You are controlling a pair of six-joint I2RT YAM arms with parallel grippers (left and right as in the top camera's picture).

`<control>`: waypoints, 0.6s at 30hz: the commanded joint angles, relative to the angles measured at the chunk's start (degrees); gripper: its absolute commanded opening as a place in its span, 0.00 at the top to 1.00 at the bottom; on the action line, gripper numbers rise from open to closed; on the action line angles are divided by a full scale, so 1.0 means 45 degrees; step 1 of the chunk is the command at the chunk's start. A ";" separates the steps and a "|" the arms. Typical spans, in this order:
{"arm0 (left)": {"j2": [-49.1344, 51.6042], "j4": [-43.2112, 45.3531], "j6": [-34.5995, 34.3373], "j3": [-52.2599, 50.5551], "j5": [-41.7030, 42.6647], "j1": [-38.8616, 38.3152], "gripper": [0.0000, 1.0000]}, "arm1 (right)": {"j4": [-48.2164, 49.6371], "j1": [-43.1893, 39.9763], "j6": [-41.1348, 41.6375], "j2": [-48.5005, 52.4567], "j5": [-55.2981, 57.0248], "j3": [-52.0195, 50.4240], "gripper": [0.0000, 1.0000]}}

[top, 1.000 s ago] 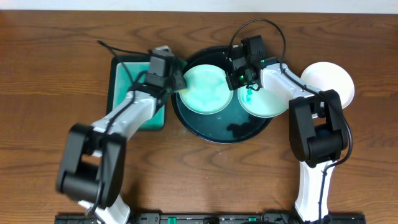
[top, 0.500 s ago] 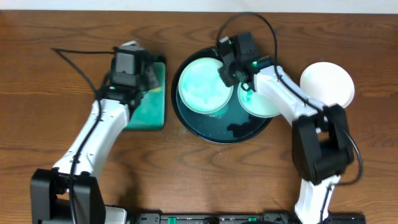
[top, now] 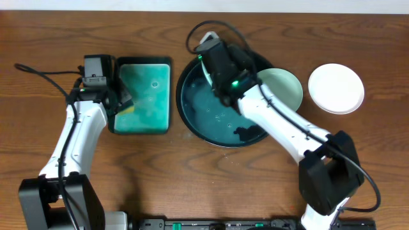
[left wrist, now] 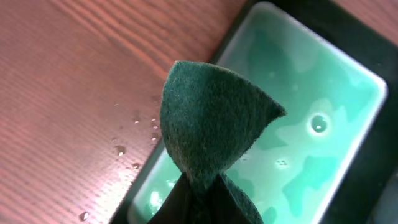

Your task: Clean dirty plates on tray and stack at the side

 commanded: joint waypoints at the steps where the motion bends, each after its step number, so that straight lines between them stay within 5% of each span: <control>1: -0.0155 -0.0141 0.0126 -0.0015 -0.0146 0.0248 0.93 | 0.0559 0.0835 -0.2448 -0.0325 0.3138 0.0063 0.99; 10: -0.0155 -0.0141 0.0126 -0.0015 -0.0146 0.0253 0.93 | 0.2613 0.2059 -0.5654 -0.0325 0.4755 0.0063 0.99; 18: -0.0155 -0.0141 0.0126 -0.0015 -0.0141 0.0253 0.93 | 0.3011 0.2045 -0.5382 -0.0321 0.4682 0.0063 0.99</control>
